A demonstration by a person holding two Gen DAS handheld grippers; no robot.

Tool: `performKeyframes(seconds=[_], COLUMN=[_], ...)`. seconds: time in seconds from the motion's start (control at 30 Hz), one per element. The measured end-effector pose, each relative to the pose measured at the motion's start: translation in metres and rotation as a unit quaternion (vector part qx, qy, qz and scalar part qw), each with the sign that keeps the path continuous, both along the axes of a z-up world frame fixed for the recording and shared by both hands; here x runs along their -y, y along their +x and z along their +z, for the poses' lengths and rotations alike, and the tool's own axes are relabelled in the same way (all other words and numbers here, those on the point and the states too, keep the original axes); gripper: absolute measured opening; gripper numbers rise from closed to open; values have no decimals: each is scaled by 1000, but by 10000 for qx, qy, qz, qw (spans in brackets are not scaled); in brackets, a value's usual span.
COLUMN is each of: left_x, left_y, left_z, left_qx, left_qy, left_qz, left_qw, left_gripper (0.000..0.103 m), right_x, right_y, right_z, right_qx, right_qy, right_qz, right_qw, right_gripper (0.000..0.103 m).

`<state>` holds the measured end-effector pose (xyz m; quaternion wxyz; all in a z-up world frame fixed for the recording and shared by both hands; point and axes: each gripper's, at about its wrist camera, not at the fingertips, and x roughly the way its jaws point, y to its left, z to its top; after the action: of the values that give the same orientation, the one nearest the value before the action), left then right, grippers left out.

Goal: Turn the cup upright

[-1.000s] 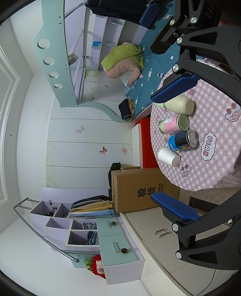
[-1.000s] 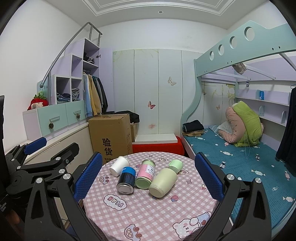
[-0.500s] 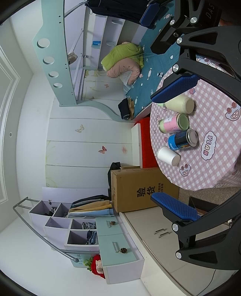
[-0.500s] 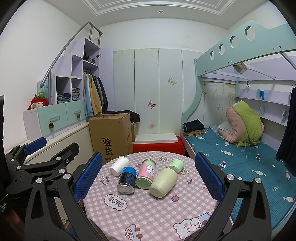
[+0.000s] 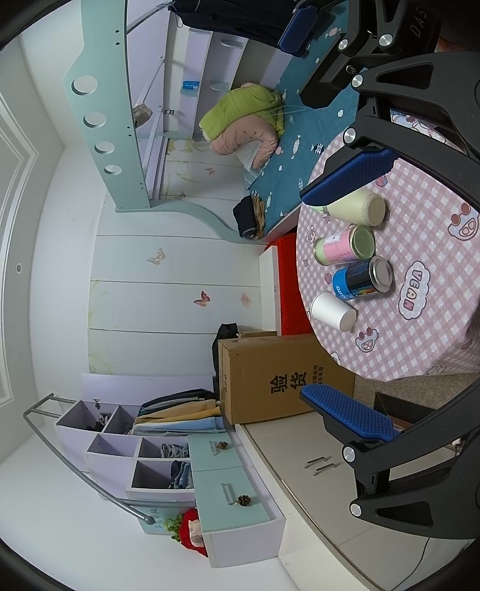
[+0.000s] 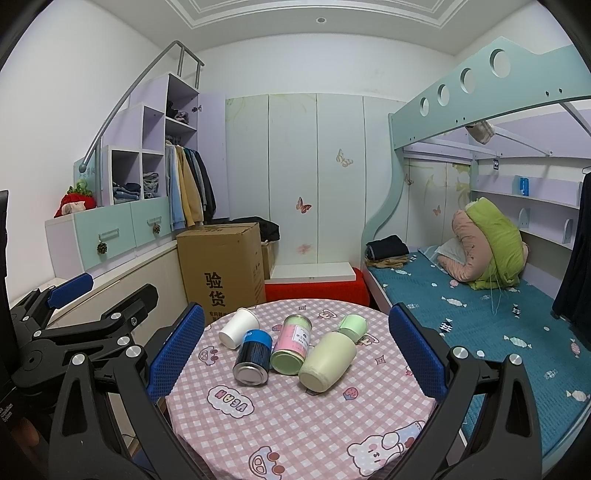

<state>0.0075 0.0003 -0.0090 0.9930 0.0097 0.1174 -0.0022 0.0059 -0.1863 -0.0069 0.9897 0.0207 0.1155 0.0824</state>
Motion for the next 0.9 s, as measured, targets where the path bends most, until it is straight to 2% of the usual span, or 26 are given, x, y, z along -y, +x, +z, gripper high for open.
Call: performKeyframes(seconds=[0.67, 0.73, 0.9], left_x=[-5, -9, -6], left_y=[8, 17, 30], left_z=[-12, -27, -38], left_qx=[-36, -59, -170], left_qy=[-9, -8, 10], left_qz=[-10, -1, -9], left_qw=[10000, 10000, 9999], left_gripper=[97, 97, 97], right_x=[-8, -8, -5], right_y=[18, 21, 31], right_z=[-14, -16, -21], right_qx=[-88, -112, -202], right_qy=[27, 35, 48], right_qz=[0, -2, -2], right_qw=[10000, 9999, 9998], right_gripper=[96, 96, 96])
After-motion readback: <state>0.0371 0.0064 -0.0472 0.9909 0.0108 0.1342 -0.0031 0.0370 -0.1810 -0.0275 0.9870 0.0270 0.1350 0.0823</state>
